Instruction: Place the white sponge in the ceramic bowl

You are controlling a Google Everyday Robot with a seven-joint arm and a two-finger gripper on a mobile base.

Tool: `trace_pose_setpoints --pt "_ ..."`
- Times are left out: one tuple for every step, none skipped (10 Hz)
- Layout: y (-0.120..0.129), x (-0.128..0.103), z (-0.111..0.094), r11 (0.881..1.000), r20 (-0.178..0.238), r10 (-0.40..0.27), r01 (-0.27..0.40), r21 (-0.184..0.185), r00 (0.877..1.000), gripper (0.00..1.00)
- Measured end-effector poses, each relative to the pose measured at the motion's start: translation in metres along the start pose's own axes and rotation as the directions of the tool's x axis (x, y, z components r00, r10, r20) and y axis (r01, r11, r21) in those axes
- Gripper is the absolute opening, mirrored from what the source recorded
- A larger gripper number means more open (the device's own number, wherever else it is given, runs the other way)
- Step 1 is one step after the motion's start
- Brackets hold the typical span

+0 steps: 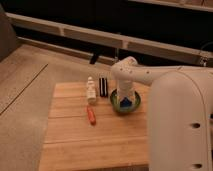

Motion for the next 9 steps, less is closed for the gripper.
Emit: trace_pose_setpoints --pt "-0.0006 -0.0001 -0.0002 1.000 0.001 0.001 -0.001 0.000 1.000 0.34" --pt "0.0009 -0.0001 -0.0001 1.000 0.000 -0.002 0.002 0.001 1.000 0.42" --pt "0.0012 -0.0004 -0.0003 1.000 0.001 -0.003 0.003 0.001 1.000 0.56" --pt "0.0011 -0.0003 -0.0003 1.000 0.001 -0.003 0.003 0.001 1.000 0.65" --pt "0.0011 -0.0002 -0.0002 1.000 0.001 -0.003 0.003 0.001 1.000 0.73" --pt "0.0010 -0.0003 -0.0003 1.000 0.001 -0.003 0.003 0.001 1.000 0.79" --pt "0.0007 -0.0003 -0.0001 1.000 0.001 -0.002 0.002 0.002 1.000 0.80" --pt "0.0005 -0.0002 -0.0001 1.000 0.001 -0.002 0.002 0.002 1.000 0.80" --pt "0.0003 -0.0002 -0.0002 1.000 0.001 -0.002 0.002 0.002 1.000 0.80"
